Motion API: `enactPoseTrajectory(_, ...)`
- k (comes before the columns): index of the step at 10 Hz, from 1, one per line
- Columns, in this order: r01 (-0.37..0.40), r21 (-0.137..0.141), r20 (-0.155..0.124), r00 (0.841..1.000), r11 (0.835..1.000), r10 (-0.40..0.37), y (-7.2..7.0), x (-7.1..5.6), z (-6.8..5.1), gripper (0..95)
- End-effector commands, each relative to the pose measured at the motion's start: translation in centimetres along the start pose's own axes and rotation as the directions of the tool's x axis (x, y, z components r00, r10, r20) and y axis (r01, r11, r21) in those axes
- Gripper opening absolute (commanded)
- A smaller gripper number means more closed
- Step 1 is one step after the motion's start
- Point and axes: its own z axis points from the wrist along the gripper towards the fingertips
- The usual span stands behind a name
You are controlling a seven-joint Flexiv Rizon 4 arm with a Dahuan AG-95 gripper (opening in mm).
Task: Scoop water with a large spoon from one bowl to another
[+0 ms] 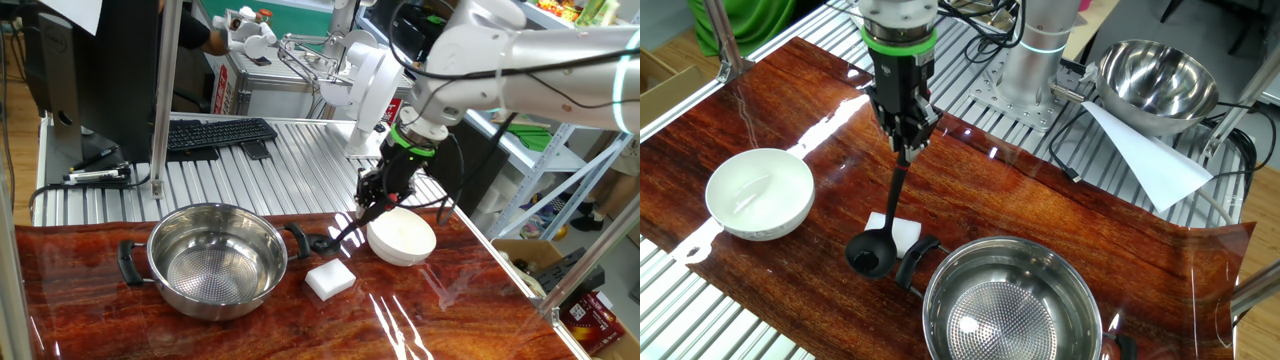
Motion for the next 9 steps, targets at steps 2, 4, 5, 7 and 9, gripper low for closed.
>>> enactPoseTrajectory(2,0.004,0.005,0.005,1.0,1.0,-0.004,0.0,-0.06,-0.03,0.0)
enactPoseTrajectory(4,0.002,0.003,-0.007,1.0,1.0,-0.002,0.0,-0.06,-0.03,0.0)
enactPoseTrajectory(5,0.003,-0.001,-0.012,1.0,1.0,-0.003,0.0,-0.06,-0.03,0.0)
enactPoseTrajectory(7,0.003,-0.009,-0.014,1.0,1.0,-0.003,0.0,-0.06,-0.03,0.0)
enactPoseTrajectory(9,0.012,-0.017,-0.012,1.0,1.0,-0.012,0.0,-0.06,-0.03,0.0)
